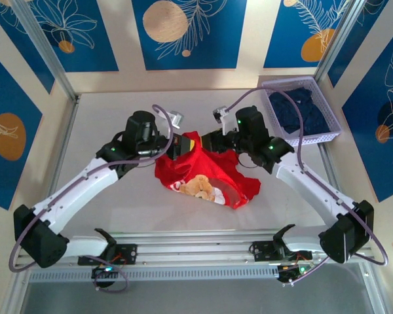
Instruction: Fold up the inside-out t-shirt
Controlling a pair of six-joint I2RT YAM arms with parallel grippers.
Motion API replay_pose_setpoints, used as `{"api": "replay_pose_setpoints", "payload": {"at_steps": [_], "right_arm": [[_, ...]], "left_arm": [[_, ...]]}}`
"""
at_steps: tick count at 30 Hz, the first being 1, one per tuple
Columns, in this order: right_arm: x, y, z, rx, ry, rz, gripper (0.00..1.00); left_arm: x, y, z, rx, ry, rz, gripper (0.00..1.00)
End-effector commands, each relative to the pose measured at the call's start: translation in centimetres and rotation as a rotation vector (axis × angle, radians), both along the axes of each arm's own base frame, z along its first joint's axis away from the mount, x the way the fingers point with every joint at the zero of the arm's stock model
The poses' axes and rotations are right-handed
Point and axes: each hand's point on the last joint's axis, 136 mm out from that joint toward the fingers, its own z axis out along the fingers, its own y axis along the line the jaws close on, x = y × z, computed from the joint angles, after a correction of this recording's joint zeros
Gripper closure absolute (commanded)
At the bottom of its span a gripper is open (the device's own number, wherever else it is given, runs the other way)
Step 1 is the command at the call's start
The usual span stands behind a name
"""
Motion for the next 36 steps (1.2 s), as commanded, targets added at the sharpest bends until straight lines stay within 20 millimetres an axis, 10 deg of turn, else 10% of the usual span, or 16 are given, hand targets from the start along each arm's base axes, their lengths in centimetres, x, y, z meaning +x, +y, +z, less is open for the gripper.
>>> {"api": "replay_pose_setpoints", "payload": {"at_steps": [1,6,11,17,22,31,36], "right_arm": [[-1.6,-1.7,-1.2,-0.088,-0.048,-0.01,0.58],[-6.2,1.7,0.1,0.16,-0.09,0.247,0.39],[-4.7,2.1,-3.4,0.092,-0.086,0.209,0.36],[0.2,-2.5,-7.2,-0.101,-0.035,-0.092,0.88],[2.0,-6.4,-7.1,-0.192,-0.012,-0.258,1.0],[3.3,-7.0,-6.3,-0.295,0.005,-0.282,1.0],[3.3,-7.0,-6.2,-0.38,0.023,-0.27,0.71]], "left_arm": [[-0.1,1.0,1.6,0.012,0.038,0.126,1.0],[-0.2,0.2,1.6,0.043,0.037,0.154,1.0],[-0.3,-0.3,2.2,0.025,0.025,0.149,1.0],[-0.9,0.8,3.0,0.064,-0.024,0.144,1.0],[-2.4,1.9,2.8,0.151,-0.057,0.074,1.0],[-3.6,0.2,3.5,0.081,-0.049,-0.041,1.0],[-2.1,-0.2,3.9,0.033,-0.025,0.039,1.0]]}}
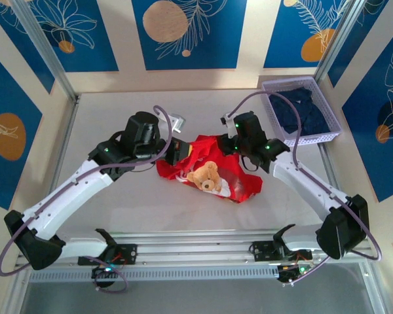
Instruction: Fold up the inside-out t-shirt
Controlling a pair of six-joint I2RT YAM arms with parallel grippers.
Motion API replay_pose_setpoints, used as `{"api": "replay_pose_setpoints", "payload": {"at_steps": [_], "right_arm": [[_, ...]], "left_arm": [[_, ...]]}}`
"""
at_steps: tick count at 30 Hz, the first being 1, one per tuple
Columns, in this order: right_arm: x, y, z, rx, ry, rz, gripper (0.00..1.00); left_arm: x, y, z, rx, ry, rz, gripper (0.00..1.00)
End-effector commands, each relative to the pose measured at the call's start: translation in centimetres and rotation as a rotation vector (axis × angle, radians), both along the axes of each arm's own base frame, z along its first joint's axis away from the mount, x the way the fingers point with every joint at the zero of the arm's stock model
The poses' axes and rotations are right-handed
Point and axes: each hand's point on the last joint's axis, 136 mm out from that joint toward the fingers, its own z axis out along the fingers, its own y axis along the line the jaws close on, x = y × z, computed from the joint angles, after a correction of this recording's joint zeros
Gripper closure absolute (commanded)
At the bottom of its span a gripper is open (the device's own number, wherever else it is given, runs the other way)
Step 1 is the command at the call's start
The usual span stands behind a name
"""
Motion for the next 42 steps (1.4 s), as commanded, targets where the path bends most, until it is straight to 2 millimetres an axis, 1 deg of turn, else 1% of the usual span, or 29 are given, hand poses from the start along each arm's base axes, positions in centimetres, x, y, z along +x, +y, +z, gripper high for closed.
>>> {"api": "replay_pose_setpoints", "payload": {"at_steps": [1,2,3,5,6,8,10,12,17,22,24,25,27,29,30,32,33,34,37,38,39,40,42], "right_arm": [[-0.9,-0.8,0.1,-0.102,0.0,0.01,0.65],[-1.6,-0.2,0.9,-0.093,-0.032,0.056,0.6],[-2.6,0.6,1.8,-0.064,-0.063,0.117,0.56],[-4.8,2.5,3.9,0.042,-0.12,0.268,0.5],[-5.9,3.2,5.1,0.099,-0.16,0.337,0.44],[-7.5,4.4,6.9,0.192,-0.208,0.439,0.41],[-8.2,5.1,8.0,0.245,-0.234,0.51,0.4],[-8.5,5.8,8.4,0.278,-0.246,0.578,0.4],[-9.0,7.6,8.4,0.328,-0.244,0.713,0.4],[-8.7,8.7,8.5,0.354,-0.258,0.767,0.4],[-8.6,9.0,8.3,0.357,-0.25,0.784,0.43],[-8.4,9.2,8.2,0.355,-0.245,0.784,0.47],[-8.0,9.1,7.5,0.336,-0.228,0.77,0.67],[-7.5,8.7,6.8,0.315,-0.221,0.738,0.83],[-7.5,8.4,6.6,0.315,-0.221,0.725,0.9],[-7.6,7.9,6.7,0.327,-0.23,0.708,1.0],[-7.8,7.7,7.0,0.336,-0.239,0.705,1.0],[-7.9,7.6,7.2,0.344,-0.244,0.703,1.0],[-8.2,7.2,8.0,0.377,-0.24,0.692,1.0],[-8.2,7.0,8.3,0.391,-0.232,0.684,1.0],[-8.2,6.9,8.6,0.408,-0.224,0.68,1.0],[-8.3,6.7,8.8,0.424,-0.217,0.678,1.0],[-8.5,6.4,9.4,0.454,-0.212,0.673,1.0]], "left_arm": [[1.1,-0.7,2.5,-0.095,-0.022,0.046,1.0],[1.4,-0.7,2.3,-0.096,-0.019,0.061,1.0],[1.7,-0.8,2.2,-0.093,-0.016,0.066,1.0],[1.6,-1.3,2.1,-0.095,-0.007,0.049,1.0],[1.5,-1.5,2.2,-0.101,-0.007,0.032,1.0],[1.2,-1.8,2.3,-0.112,-0.009,0.003,1.0],[1.0,-1.9,2.5,-0.112,-0.017,-0.013,1.0],[0.8,-1.8,2.7,-0.11,-0.03,-0.018,1.0],[0.4,-1.5,3.1,-0.114,-0.04,-0.027,1.0],[0.0,-1.5,3.1,-0.118,-0.035,-0.043,1.0],[-0.1,-1.5,3.2,-0.121,-0.037,-0.048,1.0],[-0.1,-1.5,3.3,-0.122,-0.039,-0.047,1.0],[-0.1,-1.4,3.6,-0.126,-0.049,-0.045,1.0],[0.0,-1.1,3.7,-0.119,-0.062,-0.031,1.0],[0.1,-0.8,3.8,-0.114,-0.075,-0.022,1.0],[0.2,-0.2,4.0,-0.101,-0.102,-0.004,1.0],[0.2,0.0,4.0,-0.091,-0.117,0.003,1.0],[0.3,0.3,4.1,-0.084,-0.134,0.009,0.96],[0.4,1.7,4.0,-0.045,-0.197,0.048,0.72],[0.5,2.4,3.6,-0.022,-0.221,0.071,0.65],[0.6,3.3,3.1,0.003,-0.245,0.098,0.6],[0.8,4.0,2.7,0.024,-0.267,0.121,0.58],[1.0,5.2,1.2,0.068,-0.294,0.16,0.53]]}}
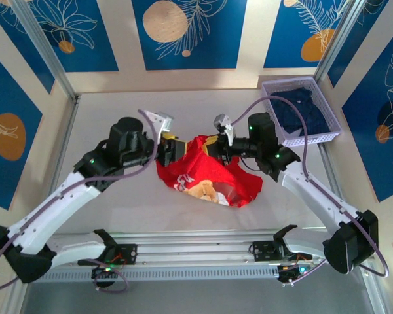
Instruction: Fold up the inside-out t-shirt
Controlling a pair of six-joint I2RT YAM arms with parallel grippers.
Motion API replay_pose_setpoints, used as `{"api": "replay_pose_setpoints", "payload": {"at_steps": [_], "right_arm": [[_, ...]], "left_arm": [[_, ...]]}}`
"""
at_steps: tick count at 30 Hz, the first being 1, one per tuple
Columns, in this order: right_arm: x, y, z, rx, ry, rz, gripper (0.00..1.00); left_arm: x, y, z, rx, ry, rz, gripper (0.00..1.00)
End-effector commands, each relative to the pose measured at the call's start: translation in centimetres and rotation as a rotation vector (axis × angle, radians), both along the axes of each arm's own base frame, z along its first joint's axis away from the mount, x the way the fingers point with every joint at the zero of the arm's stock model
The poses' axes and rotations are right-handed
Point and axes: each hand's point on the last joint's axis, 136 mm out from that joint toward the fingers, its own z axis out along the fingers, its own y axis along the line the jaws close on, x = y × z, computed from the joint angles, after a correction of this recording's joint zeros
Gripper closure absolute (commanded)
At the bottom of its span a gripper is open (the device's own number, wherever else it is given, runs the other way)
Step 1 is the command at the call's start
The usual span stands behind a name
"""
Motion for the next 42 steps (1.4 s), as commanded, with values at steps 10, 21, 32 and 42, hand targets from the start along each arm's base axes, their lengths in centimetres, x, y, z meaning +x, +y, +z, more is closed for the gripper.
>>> {"api": "replay_pose_setpoints", "payload": {"at_steps": [10,21,32,42], "right_arm": [[-0.3,-1.6,2.9,0.118,0.049,-0.015,1.0],[-0.7,-1.8,3.0,0.12,0.045,-0.018,1.0],[0.3,-2.6,1.6,0.07,0.037,-0.092,1.0],[1.6,-2.3,0.4,-0.069,-0.088,-0.217,1.0]], "left_arm": [[0.2,0.9,-7.4,0.165,0.004,-0.019,0.48],[3.0,-0.4,-8.9,0.191,0.028,-0.001,0.66],[2.9,-0.7,-7.1,0.139,0.028,-0.031,0.95],[-0.5,1.6,-6.4,0.172,0.113,-0.053,0.95]]}}
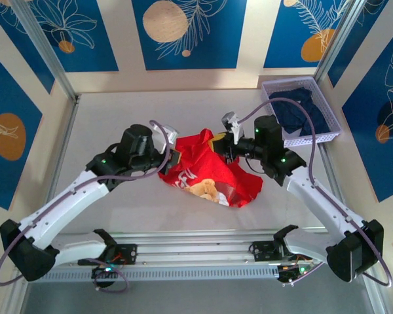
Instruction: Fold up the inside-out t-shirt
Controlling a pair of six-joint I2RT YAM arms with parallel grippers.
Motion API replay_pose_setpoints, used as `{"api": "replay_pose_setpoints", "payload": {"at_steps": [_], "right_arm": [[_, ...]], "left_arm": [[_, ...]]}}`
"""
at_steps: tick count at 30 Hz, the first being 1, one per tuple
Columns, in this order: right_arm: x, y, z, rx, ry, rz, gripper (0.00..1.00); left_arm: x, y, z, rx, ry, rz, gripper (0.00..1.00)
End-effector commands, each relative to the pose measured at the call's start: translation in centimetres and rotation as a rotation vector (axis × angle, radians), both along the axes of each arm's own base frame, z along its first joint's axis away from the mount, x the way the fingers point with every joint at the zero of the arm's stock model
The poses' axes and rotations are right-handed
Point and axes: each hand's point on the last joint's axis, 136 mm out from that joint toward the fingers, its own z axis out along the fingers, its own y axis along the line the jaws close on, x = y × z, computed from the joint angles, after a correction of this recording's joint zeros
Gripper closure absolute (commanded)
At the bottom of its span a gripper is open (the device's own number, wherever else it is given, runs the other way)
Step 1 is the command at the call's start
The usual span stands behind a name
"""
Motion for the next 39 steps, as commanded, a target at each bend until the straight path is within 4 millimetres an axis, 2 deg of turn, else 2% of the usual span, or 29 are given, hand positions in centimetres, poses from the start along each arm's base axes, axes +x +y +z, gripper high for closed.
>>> {"api": "replay_pose_setpoints", "payload": {"at_steps": [1,4,9,12,17,26,39], "right_arm": [[0.3,-0.3,0.5,-0.056,-0.089,-0.044,1.0],[0.1,0.0,0.4,-0.067,-0.108,-0.041,1.0],[-1.0,0.5,0.4,-0.039,-0.11,0.029,1.0],[-1.6,0.9,0.2,-0.025,-0.082,0.083,1.0],[-1.3,0.6,-0.9,-0.046,-0.093,0.072,0.87],[-0.9,1.8,-0.6,-0.017,-0.129,0.15,0.69],[0.6,2.7,-0.2,0.052,-0.073,0.237,0.63]], "left_arm": [[-1.5,0.9,0.8,-0.01,0.043,-0.017,0.95],[-2.0,0.6,1.0,-0.045,0.074,-0.035,0.95],[-1.1,0.8,1.1,-0.085,0.076,0.017,1.0],[-1.5,0.1,1.5,-0.12,0.051,-0.042,1.0],[-1.9,0.7,2.2,-0.09,-0.031,-0.081,1.0],[-2.7,1.6,2.3,-0.045,-0.09,-0.108,1.0],[-3.1,1.9,2.3,-0.036,-0.095,-0.117,1.0]]}}
